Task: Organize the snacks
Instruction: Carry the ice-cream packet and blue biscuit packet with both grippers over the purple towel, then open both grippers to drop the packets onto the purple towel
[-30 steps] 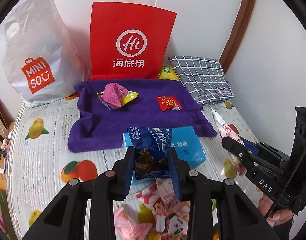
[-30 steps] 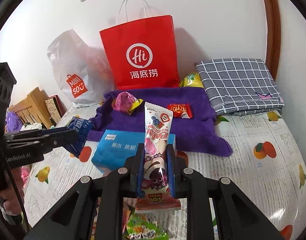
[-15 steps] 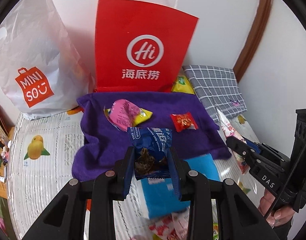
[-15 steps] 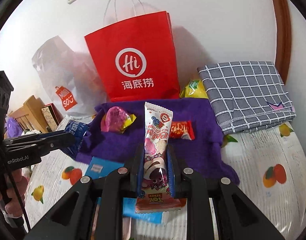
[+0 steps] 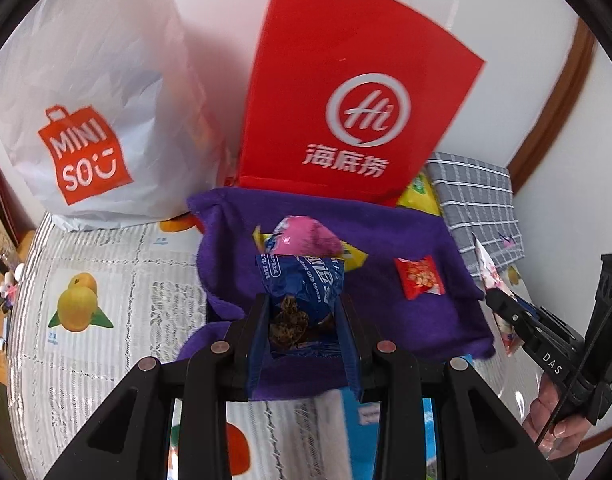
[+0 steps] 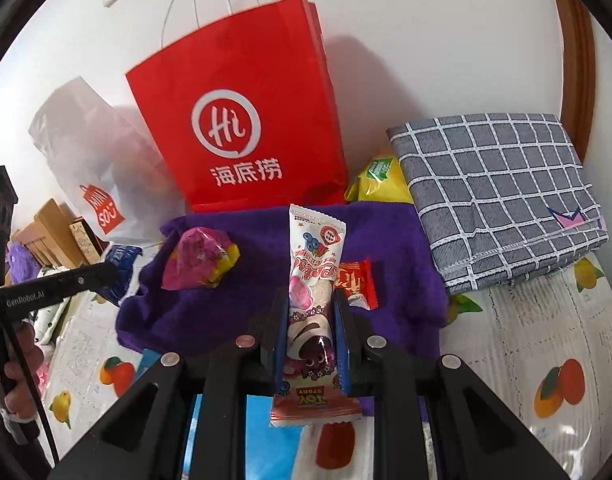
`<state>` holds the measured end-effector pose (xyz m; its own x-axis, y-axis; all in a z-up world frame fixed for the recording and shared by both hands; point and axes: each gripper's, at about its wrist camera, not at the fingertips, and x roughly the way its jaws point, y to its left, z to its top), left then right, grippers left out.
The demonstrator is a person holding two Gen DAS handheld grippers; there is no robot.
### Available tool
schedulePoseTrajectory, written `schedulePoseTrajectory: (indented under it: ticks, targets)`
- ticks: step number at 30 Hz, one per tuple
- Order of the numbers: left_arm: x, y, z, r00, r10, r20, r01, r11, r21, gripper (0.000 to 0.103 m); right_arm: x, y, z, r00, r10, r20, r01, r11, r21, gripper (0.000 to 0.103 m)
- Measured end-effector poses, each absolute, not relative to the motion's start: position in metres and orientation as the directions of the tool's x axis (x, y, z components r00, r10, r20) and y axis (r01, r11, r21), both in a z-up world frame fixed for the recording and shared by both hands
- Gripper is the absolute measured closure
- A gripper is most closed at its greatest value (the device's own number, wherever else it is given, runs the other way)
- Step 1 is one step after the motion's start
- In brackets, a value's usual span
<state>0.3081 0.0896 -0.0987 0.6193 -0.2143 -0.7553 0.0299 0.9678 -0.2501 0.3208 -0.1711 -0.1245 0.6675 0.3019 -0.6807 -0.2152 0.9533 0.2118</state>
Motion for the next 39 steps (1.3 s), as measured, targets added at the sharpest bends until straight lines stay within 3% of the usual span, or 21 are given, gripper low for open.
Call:
schedulePoseTrajectory:
  ticks: [26, 32, 33, 35, 36, 39]
  targets:
    - [0.354, 0.098, -0.155, 0.553, -0.240, -0.798, -0.023, 0.953, -0.302, 0.071, 0.365, -0.172, -0.186, 0.589, 0.256, -0.767, -0.183, 0.966, 0.182, 0.082]
    - [0.356, 0.093, -0.158, 0.535, -0.241, -0.810, -0.011, 0.956, -0.292, 0.070, 0.364, -0.168, -0.185, 0.590, 0.236, -0.772, -0.196, 0.970, 0.147, 0.075]
    - [0.356, 0.092, -0.158, 0.529, -0.244, -0.813, -0.006, 0.957, -0.291, 0.067, 0.363, -0.168, -0.183, 0.592, 0.236, -0.771, -0.200, 0.969, 0.143, 0.073]
    - [0.355, 0.091, -0.157, 0.518, -0.243, -0.820, 0.000, 0.959, -0.284, 0.050, 0.360, -0.168, -0.178, 0.598, 0.234, -0.767, -0.205, 0.969, 0.135, 0.066]
    - [0.353, 0.090, -0.155, 0.517, -0.233, -0.824, -0.002, 0.962, -0.274, 0.034, 0.357, -0.168, -0.175, 0.604, 0.231, -0.763, -0.205, 0.970, 0.131, 0.061]
    - [0.344, 0.089, -0.147, 0.535, -0.228, -0.813, 0.009, 0.964, -0.264, 0.030, 0.347, -0.169, -0.163, 0.626, 0.229, -0.746, -0.203, 0.971, 0.128, 0.057]
